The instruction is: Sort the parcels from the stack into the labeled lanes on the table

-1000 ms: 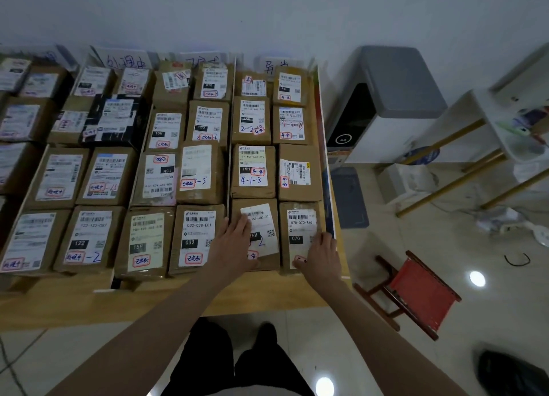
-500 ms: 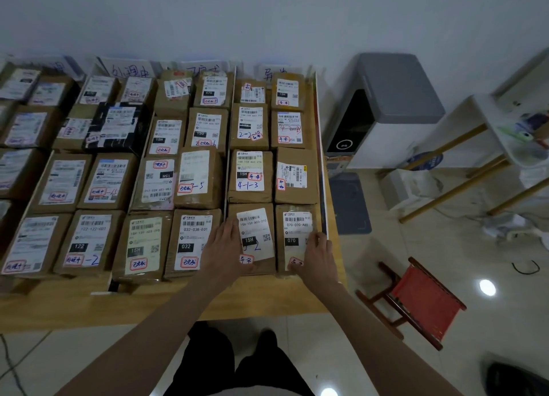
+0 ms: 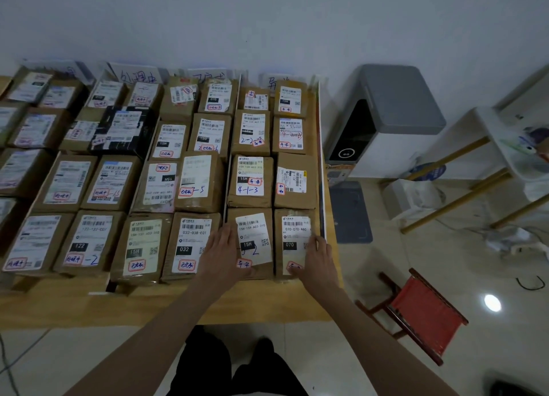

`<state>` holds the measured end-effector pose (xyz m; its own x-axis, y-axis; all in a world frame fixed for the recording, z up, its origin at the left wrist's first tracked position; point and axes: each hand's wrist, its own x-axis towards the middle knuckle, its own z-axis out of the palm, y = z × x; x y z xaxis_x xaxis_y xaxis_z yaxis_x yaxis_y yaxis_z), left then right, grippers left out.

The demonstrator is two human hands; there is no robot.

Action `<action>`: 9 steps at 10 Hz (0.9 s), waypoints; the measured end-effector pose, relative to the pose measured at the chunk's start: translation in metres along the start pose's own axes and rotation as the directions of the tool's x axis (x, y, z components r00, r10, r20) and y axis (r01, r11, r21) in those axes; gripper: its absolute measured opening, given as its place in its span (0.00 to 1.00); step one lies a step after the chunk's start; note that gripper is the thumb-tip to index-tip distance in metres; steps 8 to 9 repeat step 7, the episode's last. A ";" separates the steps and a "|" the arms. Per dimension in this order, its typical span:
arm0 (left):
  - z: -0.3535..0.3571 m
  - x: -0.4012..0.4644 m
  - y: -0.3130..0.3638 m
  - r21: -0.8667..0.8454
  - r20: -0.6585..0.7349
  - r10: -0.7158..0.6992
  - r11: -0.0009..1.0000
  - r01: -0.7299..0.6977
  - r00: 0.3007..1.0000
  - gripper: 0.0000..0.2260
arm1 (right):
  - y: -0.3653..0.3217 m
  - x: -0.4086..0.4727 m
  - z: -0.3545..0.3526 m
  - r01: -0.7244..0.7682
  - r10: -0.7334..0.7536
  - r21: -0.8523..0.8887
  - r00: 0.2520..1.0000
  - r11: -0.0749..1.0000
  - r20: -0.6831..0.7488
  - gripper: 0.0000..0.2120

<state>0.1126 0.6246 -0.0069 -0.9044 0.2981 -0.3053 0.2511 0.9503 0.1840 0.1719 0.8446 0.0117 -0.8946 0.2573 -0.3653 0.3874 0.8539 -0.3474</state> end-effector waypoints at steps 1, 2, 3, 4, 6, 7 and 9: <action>-0.001 0.001 0.002 -0.044 -0.002 -0.016 0.999 0.016 1.000 0.56 | 0.000 -0.001 0.000 0.016 -0.015 -0.013 1.000 1.000 0.019 0.45; -0.001 0.002 0.003 -0.056 0.010 -0.021 0.998 0.022 1.000 0.56 | -0.002 -0.001 0.003 0.023 -0.022 -0.020 0.999 1.000 0.025 0.47; -0.002 0.001 0.006 -0.047 0.029 -0.024 0.999 0.025 0.999 0.56 | -0.004 0.001 0.002 0.018 -0.017 -0.029 0.999 0.999 0.032 0.47; -0.004 0.000 0.006 -0.040 0.023 -0.022 0.999 0.023 1.000 0.56 | -0.005 0.001 0.001 0.023 -0.022 -0.042 0.999 0.999 0.035 0.47; -0.018 -0.003 0.004 0.028 0.010 0.023 0.999 -0.023 1.000 0.48 | -0.005 -0.001 -0.009 0.060 -0.060 -0.058 0.998 0.996 0.011 0.39; -0.029 -0.003 0.002 0.056 -0.088 0.072 0.996 -0.067 0.994 0.38 | -0.012 0.002 -0.016 0.113 -0.120 -0.104 0.991 0.988 -0.064 0.32; -0.029 -0.003 0.002 0.056 -0.088 0.072 0.996 -0.067 0.994 0.38 | -0.012 0.002 -0.016 0.113 -0.120 -0.104 0.991 0.988 -0.064 0.32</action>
